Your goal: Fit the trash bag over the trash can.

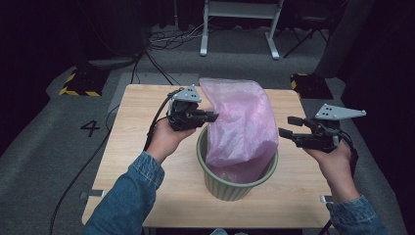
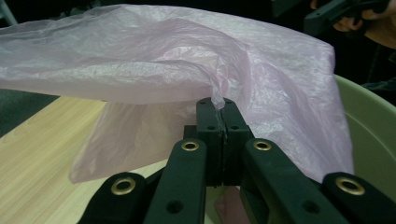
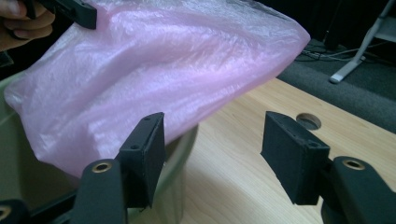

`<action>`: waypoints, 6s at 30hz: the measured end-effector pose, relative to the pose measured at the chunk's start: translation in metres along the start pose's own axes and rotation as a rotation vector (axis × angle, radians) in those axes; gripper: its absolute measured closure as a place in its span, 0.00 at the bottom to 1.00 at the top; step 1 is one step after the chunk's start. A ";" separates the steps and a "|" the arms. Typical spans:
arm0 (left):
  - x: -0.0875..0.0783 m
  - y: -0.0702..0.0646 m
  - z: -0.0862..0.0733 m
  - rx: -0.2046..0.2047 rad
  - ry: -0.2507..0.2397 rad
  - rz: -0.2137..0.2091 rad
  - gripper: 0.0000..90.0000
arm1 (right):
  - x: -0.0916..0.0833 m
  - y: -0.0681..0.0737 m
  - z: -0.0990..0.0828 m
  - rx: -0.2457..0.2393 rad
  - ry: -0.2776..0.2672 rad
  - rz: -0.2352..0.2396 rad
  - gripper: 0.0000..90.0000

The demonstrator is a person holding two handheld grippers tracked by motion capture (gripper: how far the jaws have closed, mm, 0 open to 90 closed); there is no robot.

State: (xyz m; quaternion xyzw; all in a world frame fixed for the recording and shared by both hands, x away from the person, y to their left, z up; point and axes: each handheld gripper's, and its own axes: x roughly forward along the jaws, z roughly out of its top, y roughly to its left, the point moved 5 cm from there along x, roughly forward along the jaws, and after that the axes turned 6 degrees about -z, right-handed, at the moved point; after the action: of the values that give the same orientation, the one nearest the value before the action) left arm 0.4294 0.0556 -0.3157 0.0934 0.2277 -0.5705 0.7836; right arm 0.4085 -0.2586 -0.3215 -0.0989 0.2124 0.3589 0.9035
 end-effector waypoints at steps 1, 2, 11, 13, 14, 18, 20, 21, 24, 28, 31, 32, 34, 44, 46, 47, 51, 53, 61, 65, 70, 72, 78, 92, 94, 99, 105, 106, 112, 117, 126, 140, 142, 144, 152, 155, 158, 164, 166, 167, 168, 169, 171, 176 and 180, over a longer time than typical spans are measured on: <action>-0.001 -0.003 0.000 0.011 0.001 -0.003 0.99 | -0.001 0.003 0.002 -0.006 -0.003 0.010 0.44; -0.003 -0.006 -0.001 0.025 0.008 -0.005 0.99 | -0.001 0.008 0.003 -0.017 -0.005 0.019 0.44; -0.014 -0.041 -0.004 0.122 0.019 -0.040 0.99 | 0.009 0.052 -0.006 -0.153 0.052 0.050 0.47; -0.015 -0.047 -0.004 0.133 0.020 -0.047 0.99 | 0.008 0.059 -0.007 -0.166 0.067 0.071 0.58; -0.015 -0.049 -0.004 0.140 0.020 -0.052 0.99 | 0.009 0.064 -0.008 -0.183 0.083 0.090 0.62; -0.013 -0.053 -0.005 0.142 0.019 -0.067 0.98 | 0.014 0.087 -0.012 -0.265 0.145 0.140 0.71; -0.011 -0.054 -0.008 0.137 0.021 -0.072 0.98 | 0.017 0.093 -0.014 -0.279 0.167 0.152 0.70; -0.011 -0.054 -0.010 0.135 0.026 -0.076 0.98 | 0.017 0.096 -0.016 -0.287 0.174 0.149 0.70; -0.010 -0.051 -0.020 0.115 0.030 -0.085 0.99 | 0.013 0.101 -0.019 -0.287 0.167 0.166 0.67; -0.010 -0.047 -0.031 0.089 0.046 -0.089 0.99 | 0.002 0.097 -0.019 -0.246 0.132 0.164 0.60; -0.010 -0.043 -0.035 0.087 0.051 -0.078 0.99 | -0.006 0.084 -0.011 -0.205 0.088 0.131 0.56; -0.010 -0.041 -0.036 0.080 0.053 -0.076 0.99 | -0.008 0.078 -0.007 -0.194 0.070 0.101 0.55; -0.009 -0.038 -0.038 0.074 0.064 -0.071 0.99 | -0.011 0.064 0.000 -0.174 0.035 0.041 0.51; 0.002 -0.032 -0.046 0.068 0.111 -0.075 0.99 | 0.032 0.020 0.018 -0.024 0.064 0.027 0.45; 0.003 -0.031 -0.047 0.060 0.110 -0.078 0.99 | 0.045 0.016 0.020 -0.004 0.080 0.032 0.45; 0.003 -0.031 -0.048 0.062 0.112 -0.079 0.99 | 0.051 0.014 0.021 0.001 0.089 0.032 0.45; 0.003 -0.030 -0.050 0.057 0.109 -0.082 0.99 | 0.070 0.012 0.023 0.031 0.120 0.040 0.47; 0.002 -0.031 -0.050 0.055 0.103 -0.088 0.99 | 0.076 0.011 0.023 0.060 0.131 0.058 0.53; -0.001 -0.038 -0.050 0.065 0.087 -0.100 0.99 | 0.065 0.025 0.030 0.047 0.116 0.134 1.00; -0.002 -0.042 -0.052 0.072 0.092 -0.100 0.99 | 0.052 0.040 0.030 -0.020 0.099 0.148 1.00; -0.001 -0.037 -0.052 0.057 0.097 -0.092 0.99 | 0.059 0.022 0.030 0.051 0.077 0.086 0.63; -0.001 -0.034 -0.052 0.051 0.097 -0.092 0.99 | 0.069 0.012 0.029 0.053 0.084 0.041 0.54; 0.000 -0.028 -0.051 0.038 0.093 -0.100 0.99 | 0.093 -0.001 0.027 0.109 0.102 0.064 0.49; -0.004 -0.037 -0.051 0.060 0.089 -0.101 0.99 | 0.076 0.020 0.031 0.002 0.062 0.143 0.98; -0.006 -0.042 -0.053 0.070 0.093 -0.114 0.97 | 0.062 0.033 0.032 -0.056 0.024 0.159 0.98; -0.011 -0.050 -0.055 0.075 0.102 -0.131 0.83 | 0.032 0.064 0.022 -0.168 -0.017 0.181 0.98; -0.021 -0.053 -0.052 0.067 0.075 -0.164 0.66 | 0.023 0.087 0.008 -0.196 -0.024 0.219 0.98; -0.024 -0.052 -0.051 0.055 0.064 -0.158 0.63 | 0.024 0.090 0.006 -0.207 -0.019 0.220 0.98; -0.031 -0.053 -0.040 0.053 0.006 -0.179 0.62 | 0.029 0.107 -0.001 -0.267 0.013 0.229 0.98; -0.018 -0.059 -0.037 0.069 0.037 -0.179 0.60 | 0.031 0.119 -0.003 -0.302 0.024 0.251 0.98; 0.011 -0.066 -0.029 0.112 0.115 -0.184 0.58 | 0.031 0.130 -0.001 -0.316 0.001 0.261 0.98; 0.016 -0.071 -0.041 0.173 0.152 -0.149 1.00 | 0.015 0.133 0.008 -0.312 -0.080 0.274 0.90; 0.014 -0.072 -0.043 0.166 0.143 -0.141 1.00 | 0.010 0.128 0.008 -0.294 -0.087 0.261 0.85; 0.011 -0.072 -0.044 0.175 0.132 -0.141 1.00 | 0.004 0.119 0.009 -0.272 -0.088 0.235 0.83; 0.005 -0.076 -0.045 0.183 0.083 -0.187 1.00 | 0.005 0.060 0.009 -0.202 -0.005 0.057 0.77; 0.007 -0.071 -0.044 0.179 0.076 -0.191 1.00 | 0.017 0.058 0.005 -0.210 0.020 0.071 0.72; 0.012 -0.067 -0.043 0.168 0.091 -0.174 1.00 | 0.024 0.069 0.005 -0.225 0.010 0.121 0.72; 0.006 -0.075 -0.038 0.153 0.070 -0.203 0.64 | 0.031 0.098 0.011 -0.274 -0.020 0.196 0.78; 0.000 -0.080 -0.032 0.157 0.054 -0.183 0.57 | 0.032 0.103 0.014 -0.285 -0.024 0.199 0.79; -0.002 -0.082 -0.029 0.161 0.050 -0.177 0.56 | 0.032 0.105 0.015 -0.289 -0.025 0.198 0.79; -0.003 -0.085 -0.025 0.169 0.043 -0.170 0.54 | 0.032 0.107 0.016 -0.295 -0.026 0.200 0.79; -0.004 -0.087 -0.022 0.173 0.041 -0.164 0.54 | 0.033 0.109 0.017 -0.298 -0.029 0.201 0.79; -0.005 -0.092 -0.014 0.171 0.030 -0.154 0.51 | 0.033 0.113 0.019 -0.305 -0.033 0.202 0.79; -0.016 -0.093 -0.008 0.161 0.036 -0.053 0.48 | 0.031 0.113 0.020 -0.308 -0.037 0.183 0.79; -0.025 -0.092 -0.002 0.069 -0.015 -0.024 0.51 | 0.028 0.106 0.017 -0.288 -0.035 0.160 0.78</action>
State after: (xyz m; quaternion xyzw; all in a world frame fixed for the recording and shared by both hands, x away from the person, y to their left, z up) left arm 0.3362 0.0470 -0.2948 0.1134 0.2030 -0.5881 0.7746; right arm 0.3586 -0.1595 -0.3221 -0.2039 0.1503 0.4582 0.8520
